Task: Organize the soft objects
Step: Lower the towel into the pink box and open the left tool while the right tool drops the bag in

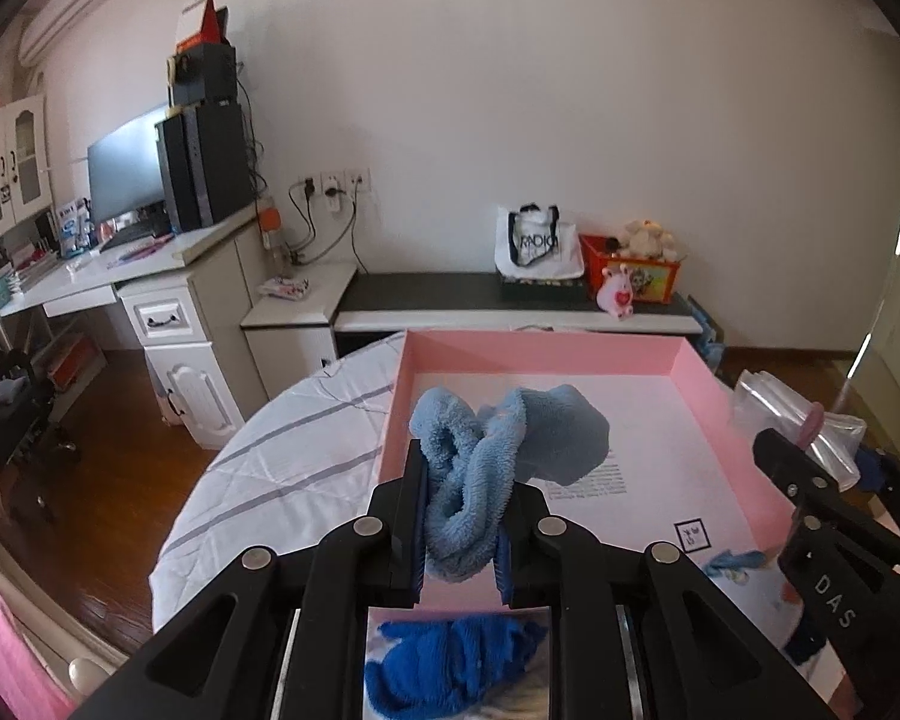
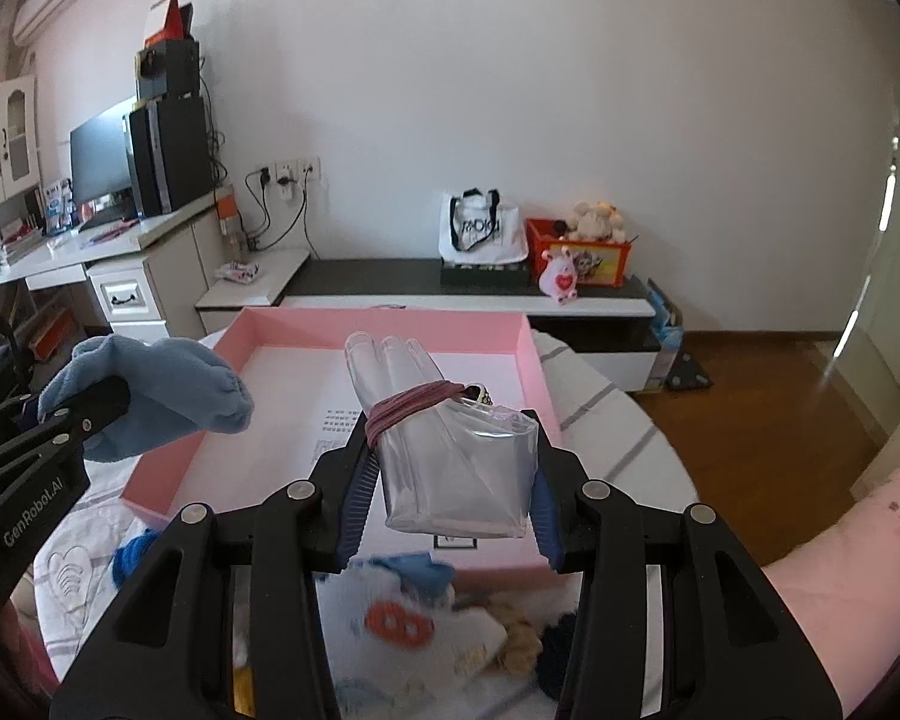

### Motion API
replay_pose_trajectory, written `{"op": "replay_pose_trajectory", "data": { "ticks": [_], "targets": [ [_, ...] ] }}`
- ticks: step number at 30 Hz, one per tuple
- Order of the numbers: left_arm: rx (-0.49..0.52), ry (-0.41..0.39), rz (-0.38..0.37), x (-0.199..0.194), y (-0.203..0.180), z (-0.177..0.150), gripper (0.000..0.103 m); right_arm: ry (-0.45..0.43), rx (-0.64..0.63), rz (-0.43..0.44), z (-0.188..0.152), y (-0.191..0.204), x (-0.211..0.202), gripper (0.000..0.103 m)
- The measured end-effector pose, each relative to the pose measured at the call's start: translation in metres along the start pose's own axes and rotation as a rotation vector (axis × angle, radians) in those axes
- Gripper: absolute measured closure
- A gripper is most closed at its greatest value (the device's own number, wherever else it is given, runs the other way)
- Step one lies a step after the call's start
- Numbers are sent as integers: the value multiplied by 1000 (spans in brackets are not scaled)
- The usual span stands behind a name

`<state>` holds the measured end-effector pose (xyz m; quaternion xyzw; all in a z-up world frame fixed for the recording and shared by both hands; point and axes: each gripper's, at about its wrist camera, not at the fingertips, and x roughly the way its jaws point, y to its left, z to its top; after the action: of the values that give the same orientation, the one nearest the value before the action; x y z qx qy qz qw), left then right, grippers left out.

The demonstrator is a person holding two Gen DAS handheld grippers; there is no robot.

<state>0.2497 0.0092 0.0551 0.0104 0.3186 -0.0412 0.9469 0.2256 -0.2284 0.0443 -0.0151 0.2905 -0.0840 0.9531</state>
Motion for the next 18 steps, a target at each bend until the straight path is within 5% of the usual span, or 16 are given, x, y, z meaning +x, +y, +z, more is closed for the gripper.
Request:
{"op": "replay_pose_trajectory", "data": {
  "ticks": [9, 13, 18],
  "targets": [
    [13, 70, 13, 73, -4, 45, 87, 68, -18, 14, 4, 0, 40, 61],
    [26, 75, 16, 86, -7, 47, 79, 94, 0, 23, 4, -2, 49, 53],
    [15, 62, 21, 91, -5, 46, 19, 82, 16, -1, 4, -8, 46, 21]
  ]
}}
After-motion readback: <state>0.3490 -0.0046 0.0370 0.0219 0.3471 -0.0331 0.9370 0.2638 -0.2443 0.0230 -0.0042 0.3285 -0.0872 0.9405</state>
